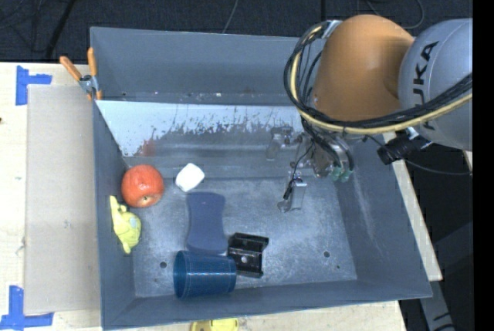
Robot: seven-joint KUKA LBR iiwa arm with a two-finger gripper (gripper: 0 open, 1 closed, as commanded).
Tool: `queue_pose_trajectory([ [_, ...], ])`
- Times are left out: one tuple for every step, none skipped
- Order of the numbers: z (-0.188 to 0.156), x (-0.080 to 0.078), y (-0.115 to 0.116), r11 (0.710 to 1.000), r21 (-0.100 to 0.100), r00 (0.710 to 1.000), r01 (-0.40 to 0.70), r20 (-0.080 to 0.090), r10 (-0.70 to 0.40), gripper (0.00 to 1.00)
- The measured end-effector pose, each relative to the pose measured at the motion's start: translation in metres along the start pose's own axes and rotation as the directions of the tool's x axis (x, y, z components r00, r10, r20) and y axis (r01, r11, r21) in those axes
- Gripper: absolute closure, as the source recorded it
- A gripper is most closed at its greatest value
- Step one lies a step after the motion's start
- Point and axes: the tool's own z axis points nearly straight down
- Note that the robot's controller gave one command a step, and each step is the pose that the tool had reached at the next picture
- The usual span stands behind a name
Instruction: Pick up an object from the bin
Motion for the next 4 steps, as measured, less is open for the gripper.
queue_pose_trajectory([
  [-0.004, -0.001, 0.000, 1.000, 0.000, 1.000, -0.001, 0.008, 0.001, 0.00],
  [0.053, 0.021, 0.016, 0.993, 0.001, 0.993, 0.119, 0.010, -0.119, 0.00],
  [0.069, 0.052, 0.042, 0.944, 0.002, 0.944, 0.329, 0.005, -0.329, 0.00],
  [0.120, 0.057, 0.032, 0.953, 0.002, 0.953, 0.303, 0.007, -0.303, 0.00],
])
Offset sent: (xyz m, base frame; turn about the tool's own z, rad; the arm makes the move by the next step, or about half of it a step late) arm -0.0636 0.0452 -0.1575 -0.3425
